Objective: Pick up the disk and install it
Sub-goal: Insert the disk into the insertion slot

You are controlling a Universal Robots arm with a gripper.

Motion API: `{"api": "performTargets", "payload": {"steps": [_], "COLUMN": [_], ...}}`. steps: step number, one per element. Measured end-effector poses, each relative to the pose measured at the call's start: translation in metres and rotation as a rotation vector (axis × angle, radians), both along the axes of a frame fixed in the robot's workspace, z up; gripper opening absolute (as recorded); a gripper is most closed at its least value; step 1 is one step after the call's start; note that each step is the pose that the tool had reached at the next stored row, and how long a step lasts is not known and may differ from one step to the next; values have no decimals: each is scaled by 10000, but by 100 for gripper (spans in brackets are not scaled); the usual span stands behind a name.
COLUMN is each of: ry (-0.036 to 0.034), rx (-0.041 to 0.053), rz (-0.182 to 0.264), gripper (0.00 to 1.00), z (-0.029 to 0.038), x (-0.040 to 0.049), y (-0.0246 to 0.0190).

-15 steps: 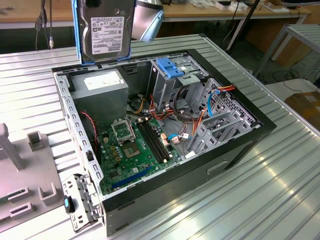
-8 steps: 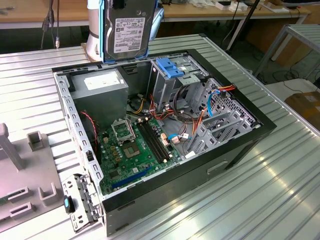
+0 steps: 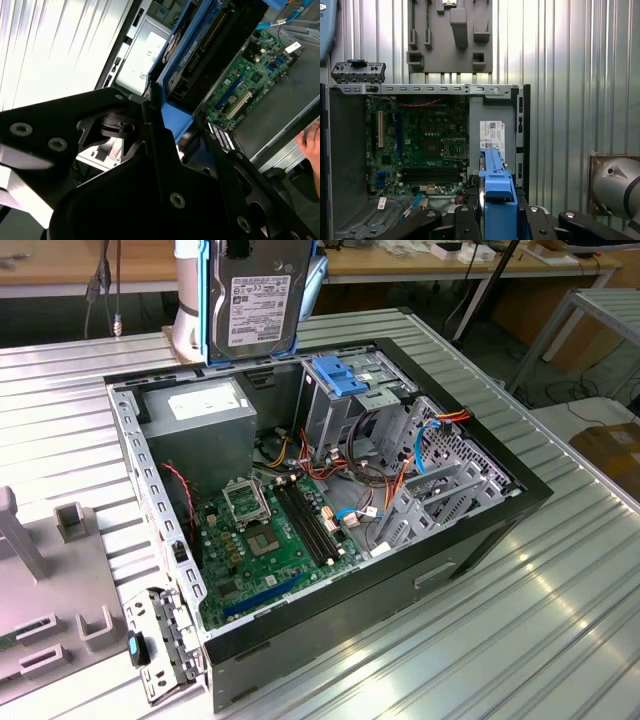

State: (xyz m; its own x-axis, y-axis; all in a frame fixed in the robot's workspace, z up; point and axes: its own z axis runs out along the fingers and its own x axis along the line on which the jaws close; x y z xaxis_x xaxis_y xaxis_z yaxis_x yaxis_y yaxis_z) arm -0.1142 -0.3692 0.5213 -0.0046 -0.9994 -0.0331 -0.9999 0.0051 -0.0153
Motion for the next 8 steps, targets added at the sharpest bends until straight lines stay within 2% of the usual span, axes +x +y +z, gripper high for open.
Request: {"api": "performTargets", "payload": {"steps": [7, 8], "ry": [-2, -3], "rx": [0, 1], "rz": [0, 0], "gripper": [37, 37], "z": [-1, -2], "x": [0, 1], "y": [0, -20]}}
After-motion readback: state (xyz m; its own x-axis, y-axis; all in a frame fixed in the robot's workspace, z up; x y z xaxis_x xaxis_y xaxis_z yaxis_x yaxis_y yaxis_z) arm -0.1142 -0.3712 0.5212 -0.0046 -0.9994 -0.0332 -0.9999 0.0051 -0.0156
